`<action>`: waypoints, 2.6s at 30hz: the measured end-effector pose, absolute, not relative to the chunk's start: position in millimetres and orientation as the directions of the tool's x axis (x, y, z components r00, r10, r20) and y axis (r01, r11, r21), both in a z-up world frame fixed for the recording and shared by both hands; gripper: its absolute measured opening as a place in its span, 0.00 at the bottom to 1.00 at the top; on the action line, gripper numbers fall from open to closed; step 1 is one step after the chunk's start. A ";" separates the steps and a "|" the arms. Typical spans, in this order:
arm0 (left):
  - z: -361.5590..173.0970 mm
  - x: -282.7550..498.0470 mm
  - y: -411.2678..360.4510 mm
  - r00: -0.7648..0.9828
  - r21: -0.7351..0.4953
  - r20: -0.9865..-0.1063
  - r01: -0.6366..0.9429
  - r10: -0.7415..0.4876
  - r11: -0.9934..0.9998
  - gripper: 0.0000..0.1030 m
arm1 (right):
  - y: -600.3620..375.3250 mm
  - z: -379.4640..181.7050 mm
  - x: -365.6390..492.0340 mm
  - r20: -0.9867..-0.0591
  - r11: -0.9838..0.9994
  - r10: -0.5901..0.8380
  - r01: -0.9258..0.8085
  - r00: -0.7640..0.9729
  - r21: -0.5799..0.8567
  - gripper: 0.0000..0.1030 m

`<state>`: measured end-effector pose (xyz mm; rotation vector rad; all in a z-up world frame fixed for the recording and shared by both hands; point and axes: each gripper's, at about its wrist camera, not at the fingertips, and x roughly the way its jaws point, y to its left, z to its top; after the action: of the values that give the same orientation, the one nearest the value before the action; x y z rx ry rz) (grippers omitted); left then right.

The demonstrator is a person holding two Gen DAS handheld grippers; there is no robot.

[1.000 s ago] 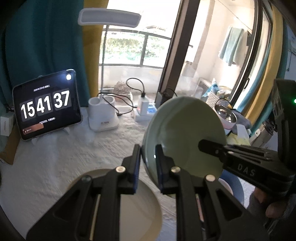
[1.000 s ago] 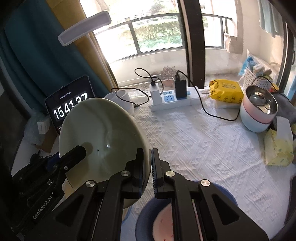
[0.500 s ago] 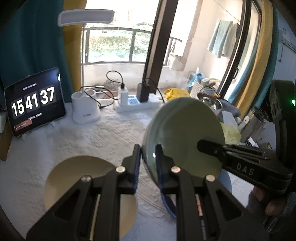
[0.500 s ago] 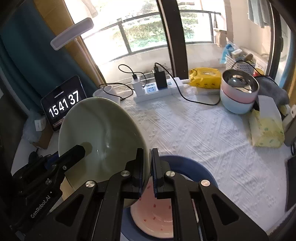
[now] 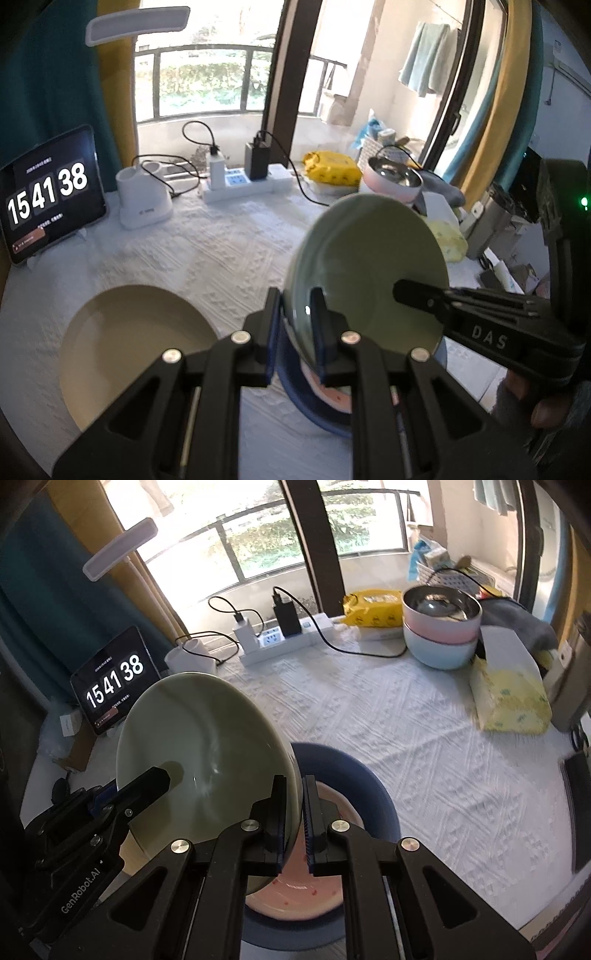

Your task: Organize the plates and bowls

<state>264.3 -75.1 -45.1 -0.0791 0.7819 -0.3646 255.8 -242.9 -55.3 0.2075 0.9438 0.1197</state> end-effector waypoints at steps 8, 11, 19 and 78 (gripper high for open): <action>-57.2 257.4 -91.5 0.624 -0.198 -0.695 0.313 -0.358 0.929 0.15 | -256.2 -70.5 244.4 -0.810 0.970 0.192 0.020 0.554 0.243 0.09; -61.3 255.6 -96.2 0.617 -0.194 -0.701 0.317 -0.357 0.928 0.15 | -259.6 -76.0 241.1 -0.817 0.969 0.191 0.029 0.544 0.245 0.09; -74.5 253.5 -105.1 0.592 -0.192 -0.724 0.320 -0.354 0.928 0.15 | -267.3 -87.5 236.7 -0.834 0.968 0.193 0.041 0.517 0.249 0.10; -89.9 265.8 -90.5 0.554 -0.204 -0.750 0.326 -0.361 0.923 0.15 | -238.1 -69.6 236.6 -0.825 0.998 0.044 -0.059 0.564 0.013 0.37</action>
<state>265.8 -90.5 -89.9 -0.0429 0.8961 -0.4058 236.6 -238.1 -69.6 -0.0168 0.9697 0.0609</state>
